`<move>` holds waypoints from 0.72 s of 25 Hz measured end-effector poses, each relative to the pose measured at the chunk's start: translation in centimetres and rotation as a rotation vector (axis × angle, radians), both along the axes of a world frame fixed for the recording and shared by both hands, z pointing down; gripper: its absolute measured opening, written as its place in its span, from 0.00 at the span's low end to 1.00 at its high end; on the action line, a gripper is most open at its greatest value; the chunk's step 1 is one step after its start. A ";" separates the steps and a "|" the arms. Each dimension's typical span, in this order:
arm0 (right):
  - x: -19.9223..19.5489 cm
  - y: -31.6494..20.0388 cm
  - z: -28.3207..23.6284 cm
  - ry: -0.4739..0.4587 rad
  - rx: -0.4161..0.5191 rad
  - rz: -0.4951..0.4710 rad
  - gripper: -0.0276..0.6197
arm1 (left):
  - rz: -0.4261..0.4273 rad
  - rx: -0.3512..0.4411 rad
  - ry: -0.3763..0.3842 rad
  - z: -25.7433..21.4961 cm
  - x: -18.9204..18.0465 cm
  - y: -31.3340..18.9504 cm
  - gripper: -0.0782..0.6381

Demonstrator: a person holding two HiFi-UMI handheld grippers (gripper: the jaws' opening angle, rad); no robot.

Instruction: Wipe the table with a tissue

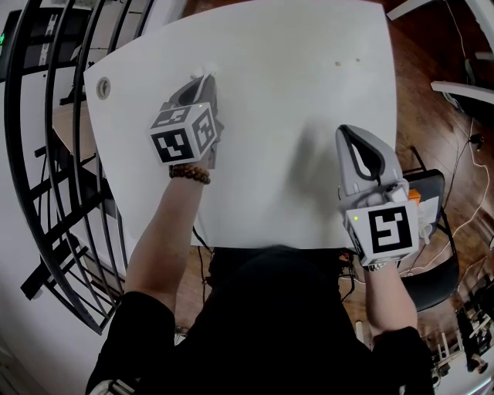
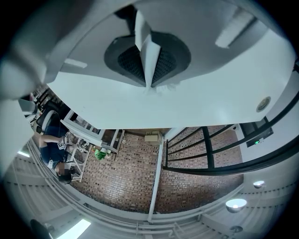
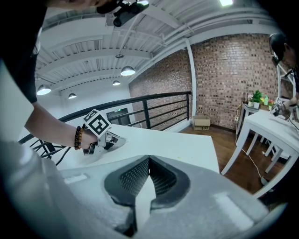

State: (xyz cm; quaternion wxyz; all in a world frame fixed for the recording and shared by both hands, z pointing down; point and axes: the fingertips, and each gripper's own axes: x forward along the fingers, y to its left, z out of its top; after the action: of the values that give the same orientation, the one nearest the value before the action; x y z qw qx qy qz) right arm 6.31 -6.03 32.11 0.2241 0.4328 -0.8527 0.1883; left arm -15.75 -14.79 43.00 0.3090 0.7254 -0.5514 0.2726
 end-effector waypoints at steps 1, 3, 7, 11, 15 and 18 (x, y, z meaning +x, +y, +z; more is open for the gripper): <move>0.1 0.0 -0.1 0.000 0.001 0.000 0.03 | 0.000 0.000 0.001 -0.1 0.1 0.0 0.14; 0.3 0.1 -0.2 -0.002 0.005 0.003 0.03 | 0.000 0.000 0.003 -0.2 0.3 0.1 0.14; 1.0 0.3 -0.2 -0.005 0.008 0.010 0.03 | 0.002 -0.003 0.007 -0.1 1.1 0.2 0.14; 1.6 0.5 -0.1 -0.007 0.004 0.017 0.03 | 0.014 -0.006 0.010 -0.1 2.0 0.4 0.14; 2.2 0.6 -0.4 -0.012 0.015 0.025 0.03 | 0.033 0.003 0.011 -0.7 3.0 0.3 0.14; 2.7 0.9 -0.6 -0.012 0.021 0.032 0.03 | 0.047 0.012 0.015 -1.1 3.9 0.2 0.14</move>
State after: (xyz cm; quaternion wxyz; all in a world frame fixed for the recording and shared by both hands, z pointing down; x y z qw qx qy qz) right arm 9.00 -5.15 31.53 0.2115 0.4476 -0.8488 0.1855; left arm -11.90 -14.61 41.91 0.3021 0.7419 -0.5337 0.2711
